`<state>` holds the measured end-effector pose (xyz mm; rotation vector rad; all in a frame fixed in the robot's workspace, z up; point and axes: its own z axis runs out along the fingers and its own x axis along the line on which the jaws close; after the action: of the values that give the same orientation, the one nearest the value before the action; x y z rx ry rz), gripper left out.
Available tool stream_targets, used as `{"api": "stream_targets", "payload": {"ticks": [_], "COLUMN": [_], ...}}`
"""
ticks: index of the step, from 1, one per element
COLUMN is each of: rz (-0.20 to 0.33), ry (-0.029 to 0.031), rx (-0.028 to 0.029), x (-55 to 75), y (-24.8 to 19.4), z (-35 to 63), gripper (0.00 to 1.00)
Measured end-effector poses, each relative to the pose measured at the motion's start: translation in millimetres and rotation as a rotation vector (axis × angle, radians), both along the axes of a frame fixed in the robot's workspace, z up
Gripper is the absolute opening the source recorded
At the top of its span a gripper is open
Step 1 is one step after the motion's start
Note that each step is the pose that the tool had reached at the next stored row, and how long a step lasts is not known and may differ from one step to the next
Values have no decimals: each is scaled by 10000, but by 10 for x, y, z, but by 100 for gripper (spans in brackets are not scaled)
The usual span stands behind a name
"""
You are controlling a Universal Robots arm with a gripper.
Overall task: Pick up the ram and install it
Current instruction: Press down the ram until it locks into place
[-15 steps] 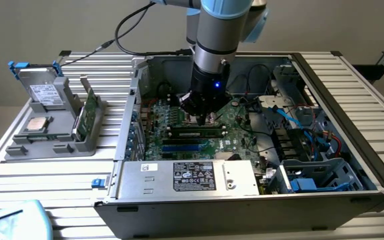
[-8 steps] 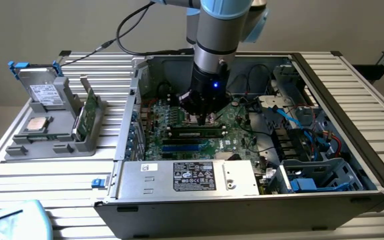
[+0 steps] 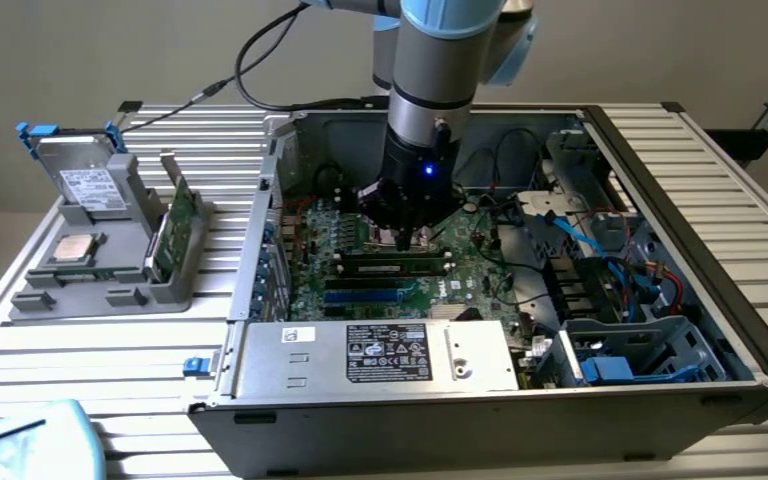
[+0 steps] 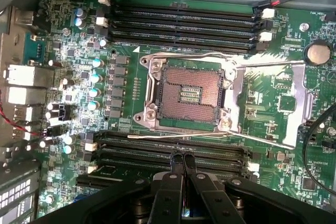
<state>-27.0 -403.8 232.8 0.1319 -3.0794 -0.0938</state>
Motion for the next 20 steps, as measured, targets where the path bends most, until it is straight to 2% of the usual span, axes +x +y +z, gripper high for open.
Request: {"api": "stream_targets", "payload": {"ticks": [3, 4, 5, 6, 7, 8, 9, 15, 20], "rz": [-154, -221, -358, -464, -515, -520, -521, -522, -529], "ry": [0, -1, -1, -18, -60, -92, -106, -159, -179], "rx": [-6, -25, -80, -298, -558, -610, -639, -709, -709], "x": [-4, -3, -3, -4, -10, -17, -31, -85, -93], "y": [1, 1, 1, 1, -2, -4, -6, -20, -33], "z": [12, 20, 39, 47, 55, 65, 85, 157, 171], "gripper": [11, 11, 11, 11, 11, 11, 11, 11, 11]}}
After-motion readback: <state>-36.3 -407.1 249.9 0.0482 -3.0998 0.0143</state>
